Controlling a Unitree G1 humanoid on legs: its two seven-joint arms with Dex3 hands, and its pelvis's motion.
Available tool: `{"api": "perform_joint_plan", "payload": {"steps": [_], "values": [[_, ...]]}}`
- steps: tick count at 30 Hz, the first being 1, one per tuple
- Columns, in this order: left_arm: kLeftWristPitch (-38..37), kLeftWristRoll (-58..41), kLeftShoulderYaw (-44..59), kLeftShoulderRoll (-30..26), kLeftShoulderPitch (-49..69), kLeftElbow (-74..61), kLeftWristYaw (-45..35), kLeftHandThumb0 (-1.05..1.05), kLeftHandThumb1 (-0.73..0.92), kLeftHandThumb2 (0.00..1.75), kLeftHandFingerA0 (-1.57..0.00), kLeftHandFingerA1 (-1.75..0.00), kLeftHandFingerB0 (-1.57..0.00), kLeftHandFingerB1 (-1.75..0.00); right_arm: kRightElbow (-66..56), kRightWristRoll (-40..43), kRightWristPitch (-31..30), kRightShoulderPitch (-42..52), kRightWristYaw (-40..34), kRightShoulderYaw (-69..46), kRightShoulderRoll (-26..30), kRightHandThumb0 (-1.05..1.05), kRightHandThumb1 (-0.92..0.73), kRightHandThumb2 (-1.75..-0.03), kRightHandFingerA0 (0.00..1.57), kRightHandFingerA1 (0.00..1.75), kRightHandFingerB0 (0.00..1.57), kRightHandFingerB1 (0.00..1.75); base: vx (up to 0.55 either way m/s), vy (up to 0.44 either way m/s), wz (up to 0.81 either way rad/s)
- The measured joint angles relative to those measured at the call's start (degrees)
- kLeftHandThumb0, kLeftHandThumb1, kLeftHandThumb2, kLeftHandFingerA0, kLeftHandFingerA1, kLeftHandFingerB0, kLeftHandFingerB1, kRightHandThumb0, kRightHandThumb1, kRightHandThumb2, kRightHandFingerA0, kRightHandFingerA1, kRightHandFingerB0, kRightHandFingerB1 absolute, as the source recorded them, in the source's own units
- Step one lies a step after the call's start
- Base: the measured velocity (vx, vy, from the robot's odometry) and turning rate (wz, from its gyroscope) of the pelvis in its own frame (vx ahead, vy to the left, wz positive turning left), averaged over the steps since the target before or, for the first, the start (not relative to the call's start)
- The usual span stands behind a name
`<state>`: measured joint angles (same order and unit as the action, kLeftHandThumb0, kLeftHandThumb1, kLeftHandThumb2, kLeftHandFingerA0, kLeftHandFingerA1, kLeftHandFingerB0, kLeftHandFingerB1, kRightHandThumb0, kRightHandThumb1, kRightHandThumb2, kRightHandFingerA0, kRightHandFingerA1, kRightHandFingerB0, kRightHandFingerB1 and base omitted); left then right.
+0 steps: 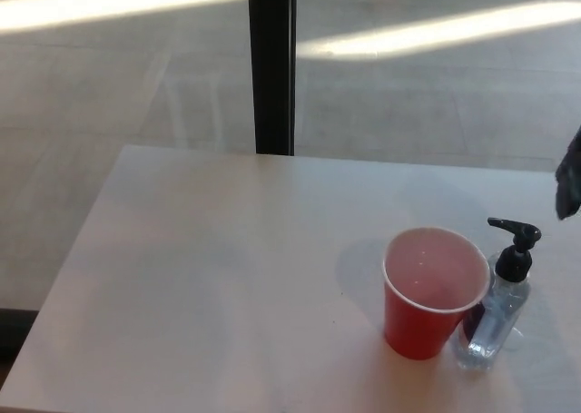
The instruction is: The robot uses its right hand fist to press the hand soap kept in the middle of the table to get liquid hand soap out
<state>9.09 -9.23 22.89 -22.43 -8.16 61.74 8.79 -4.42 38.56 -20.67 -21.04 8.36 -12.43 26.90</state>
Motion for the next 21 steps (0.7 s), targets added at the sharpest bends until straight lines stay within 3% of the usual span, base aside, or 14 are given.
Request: {"api": "perform_joint_plan", "payload": {"steps": [3,4,6,7,8,10,12,13,16,17,18,19,20,21], "values": [[0.0,0.0,0.0,0.0,0.2,0.0,0.0,-0.53,0.91,1.29,-0.47,-0.92,-0.25,-0.77,0.1,2.3,-1.8,-0.9,-0.9,-3.2,1.6,-0.28,-0.7,-1.07,0.95,1.75,0.61,1.52,0.0,0.0,0.0],[0.0,0.0,0.0,0.0,0.3,0.0,0.0,-0.54,0.92,1.29,-0.48,-0.95,-0.24,-0.77,0.2,3.1,-2.4,-1.2,-1.3,-4.4,2.2,-0.21,-0.42,-1.18,1.1,1.73,0.89,1.31,0.0,0.0,0.0],[0.0,0.0,0.0,0.0,0.4,0.0,0.0,-0.53,0.92,1.29,-0.45,-0.92,-0.24,-0.77,0.4,4.2,-3.2,-1.5,-1.8,-6.0,2.9,-0.4,-0.41,-1.01,1.18,1.61,1.03,1.35,0.0,0.0,0.0],[0.0,0.0,0.0,0.0,0.5,0.0,0.0,-0.53,0.91,1.3,-0.44,-0.89,-0.23,-0.74,0.5,5.4,-4.0,-1.6,-2.5,-7.9,3.7,-0.36,-0.31,-1.08,1.4,1.41,1.12,1.18,0.0,0.0,0.0],[0.0,0.0,0.0,0.0,0.6,0.0,0.0,-0.53,0.92,1.28,-0.45,-0.92,-0.25,-0.77,0.7,6.3,-4.6,-1.5,-3.0,-9.7,4.4,-0.3,-0.09,-1.37,1.25,1.55,1.14,1.22,0.0,0.0,0.0],[0.0,0.0,0.0,0.0,0.8,0.0,0.0,-0.53,0.92,1.29,-0.43,-0.91,-0.23,-0.77,1.2,7.3,-5.6,-1.3,-3.8,-13.0,5.8,-0.34,0.09,-1.47,1.3,1.64,1.24,1.28,0.0,0.0,0.0],[0.0,0.0,0.0,0.0,1.0,0.0,0.0,-0.53,0.92,1.29,-0.43,-0.91,-0.23,-0.77,1.8,8.1,-6.7,-0.5,-4.8,-16.8,7.4,-0.34,0.09,-1.47,1.3,1.64,1.24,1.28,0.0,0.0,0.0],[0.0,0.0,0.0,0.0,1.1,0.0,0.0,-0.52,0.92,1.32,-0.43,-0.9,-0.25,-0.77,2.0,8.5,-7.1,0.0,-5.2,-18.4,8.0,-0.33,0.17,-1.63,1.33,1.6,1.23,1.27,0.0,0.0,0.0],[0.0,0.0,0.0,0.0,1.2,0.1,0.0,-0.53,0.92,1.3,-0.47,-0.94,-0.27,-0.8,2.1,9.1,-8.5,2.9,-6.4,-23.9,9.2,-0.44,0.1,-1.67,1.35,1.66,1.12,1.42,0.0,0.0,0.0],[0.0,0.0,0.0,0.0,1.2,0.1,0.0,-0.52,0.92,1.3,-0.47,-0.93,-0.3,-0.81,2.1,9.1,-8.8,4.2,-6.7,-25.6,9.4,-0.24,-0.14,-1.19,1.57,1.55,1.19,1.27,0.0,0.0,0.0],[0.0,0.0,0.0,0.0,1.3,0.1,0.0,-0.53,0.91,1.3,-0.47,-0.92,-0.32,-0.83,2.0,9.1,-9.1,6.0,-7.1,-27.6,9.4,-0.59,-0.02,-1.58,1.33,1.7,1.14,1.46,0.0,0.0,0.0],[0.0,0.0,0.0,0.0,1.4,0.1,0.0,-0.53,0.91,1.3,-0.46,-0.92,-0.32,-0.83,2.0,9.1,-9.4,7.7,-7.4,-29.2,9.4,-0.46,0.06,-1.71,1.38,1.67,1.09,1.35,0.0,0.0,0.0],[0.0,0.0,0.0,0.0,1.6,0.1,0.0,-0.51,0.92,1.29,-0.46,-0.92,-0.31,-0.82,2.0,9.0,-9.7,10.4,-7.9,-31.5,9.4,-0.29,-0.23,-1.24,1.57,1.56,1.06,1.12,0.0,0.0,0.0],[0.0,0.0,0.0,0.0,1.8,0.1,0.0,-0.53,0.92,1.29,-0.46,-0.92,-0.27,-0.79,2.0,8.9,-9.8,13.2,-8.4,-33.8,9.1,-0.27,-0.22,-1.24,1.57,1.56,1.03,1.09,0.0,0.0,0.0]]}}
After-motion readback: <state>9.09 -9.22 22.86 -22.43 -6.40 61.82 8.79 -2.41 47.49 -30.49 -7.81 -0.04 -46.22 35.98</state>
